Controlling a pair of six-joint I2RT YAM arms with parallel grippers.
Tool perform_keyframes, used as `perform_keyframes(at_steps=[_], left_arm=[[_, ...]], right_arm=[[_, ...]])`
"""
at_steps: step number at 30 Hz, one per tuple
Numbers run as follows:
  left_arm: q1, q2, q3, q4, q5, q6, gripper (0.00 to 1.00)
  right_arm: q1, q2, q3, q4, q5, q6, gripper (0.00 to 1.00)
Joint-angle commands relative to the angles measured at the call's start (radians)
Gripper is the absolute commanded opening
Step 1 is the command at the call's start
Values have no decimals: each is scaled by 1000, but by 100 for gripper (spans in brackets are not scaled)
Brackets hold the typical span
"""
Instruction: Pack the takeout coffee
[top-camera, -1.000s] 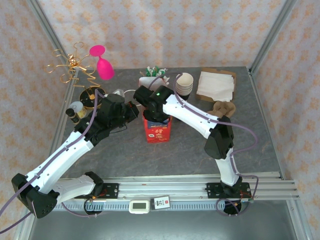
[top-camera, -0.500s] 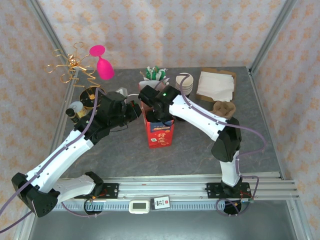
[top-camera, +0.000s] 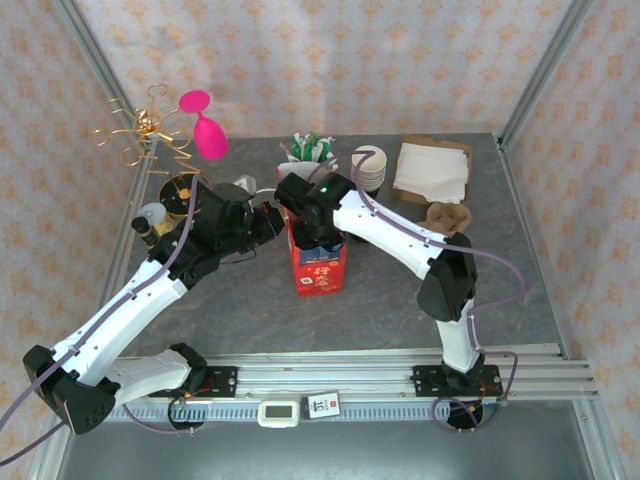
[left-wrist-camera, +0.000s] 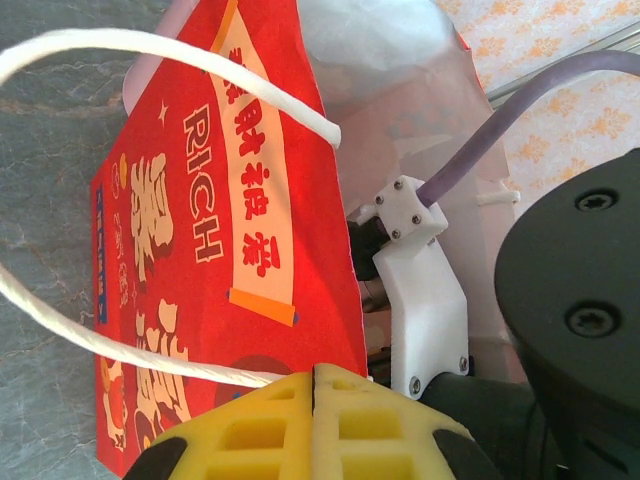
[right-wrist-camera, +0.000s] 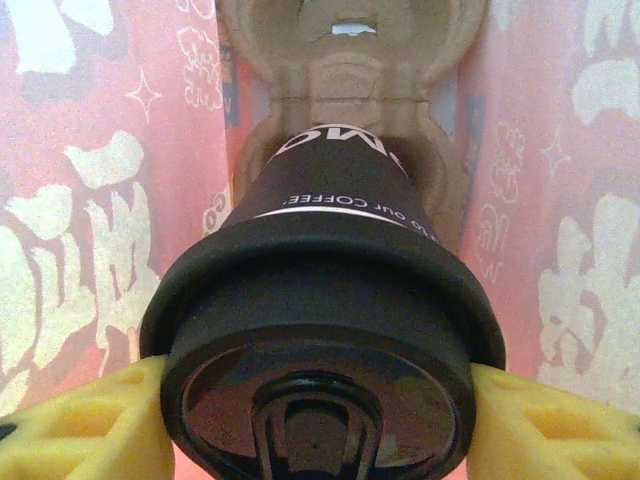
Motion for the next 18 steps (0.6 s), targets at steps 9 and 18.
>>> perform_keyframes(at_steps=[9, 18], left_arm=[[-5, -12, 3, -15, -7, 28, 2], [-6, -7, 4, -12, -9, 23, 2]], right_arm=[[-24, 35, 26, -11, 42, -3, 65], [-26, 47, 54, -12, 47, -10, 67]])
